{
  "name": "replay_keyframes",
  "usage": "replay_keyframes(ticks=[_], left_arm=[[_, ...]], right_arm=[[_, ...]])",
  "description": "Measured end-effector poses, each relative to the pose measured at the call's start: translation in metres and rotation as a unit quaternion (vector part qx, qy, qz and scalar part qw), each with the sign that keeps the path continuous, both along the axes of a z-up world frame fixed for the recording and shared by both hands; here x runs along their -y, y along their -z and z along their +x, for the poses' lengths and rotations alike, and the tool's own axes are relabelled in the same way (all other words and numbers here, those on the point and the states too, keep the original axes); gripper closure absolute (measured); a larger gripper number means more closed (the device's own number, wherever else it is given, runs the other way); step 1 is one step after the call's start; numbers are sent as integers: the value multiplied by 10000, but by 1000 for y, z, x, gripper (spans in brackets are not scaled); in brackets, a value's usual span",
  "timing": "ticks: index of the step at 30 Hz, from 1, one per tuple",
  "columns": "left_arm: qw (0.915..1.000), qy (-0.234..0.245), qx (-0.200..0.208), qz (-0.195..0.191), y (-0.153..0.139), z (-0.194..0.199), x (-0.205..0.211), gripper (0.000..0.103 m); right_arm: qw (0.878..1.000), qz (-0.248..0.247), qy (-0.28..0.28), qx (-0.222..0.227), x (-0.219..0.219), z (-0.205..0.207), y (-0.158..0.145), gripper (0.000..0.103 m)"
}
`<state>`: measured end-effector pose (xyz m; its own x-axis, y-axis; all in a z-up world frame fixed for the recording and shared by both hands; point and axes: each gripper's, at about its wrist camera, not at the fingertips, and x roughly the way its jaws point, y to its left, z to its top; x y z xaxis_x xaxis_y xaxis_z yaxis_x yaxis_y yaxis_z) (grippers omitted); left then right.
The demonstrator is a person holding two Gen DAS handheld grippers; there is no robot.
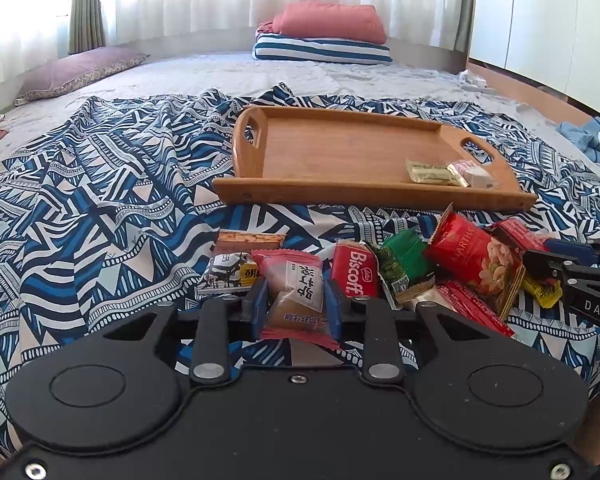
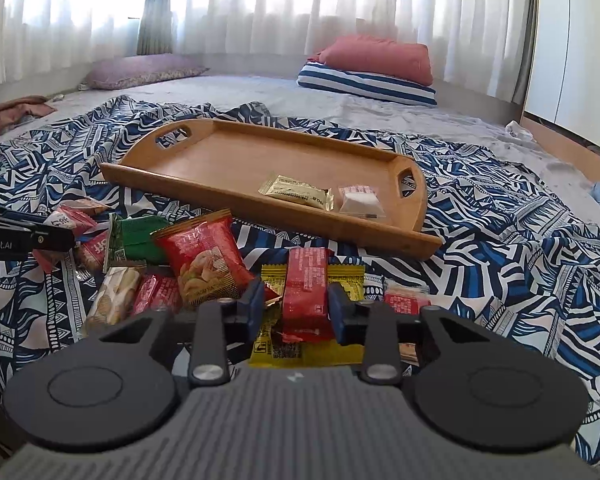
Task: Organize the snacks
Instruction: 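Grasp the pink-and-white packet with the left tool while the right tool grasps a red bar packet, then carry the pink packet with the left tool while the right tool carries the red bar to the tray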
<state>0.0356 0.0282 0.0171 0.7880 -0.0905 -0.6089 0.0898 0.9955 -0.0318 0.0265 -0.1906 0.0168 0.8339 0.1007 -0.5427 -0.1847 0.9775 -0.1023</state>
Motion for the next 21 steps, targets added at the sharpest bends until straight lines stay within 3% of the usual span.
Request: replay_keyframes(ticks=[11, 21], left_arm=[[9999, 9, 131, -101, -21, 5, -5, 75], [9991, 103, 326, -248, -49, 37, -5, 76]], right_arm=[[9996, 97, 264, 14, 2, 0, -11, 75], [9976, 548, 381, 157, 2, 18, -38, 75]])
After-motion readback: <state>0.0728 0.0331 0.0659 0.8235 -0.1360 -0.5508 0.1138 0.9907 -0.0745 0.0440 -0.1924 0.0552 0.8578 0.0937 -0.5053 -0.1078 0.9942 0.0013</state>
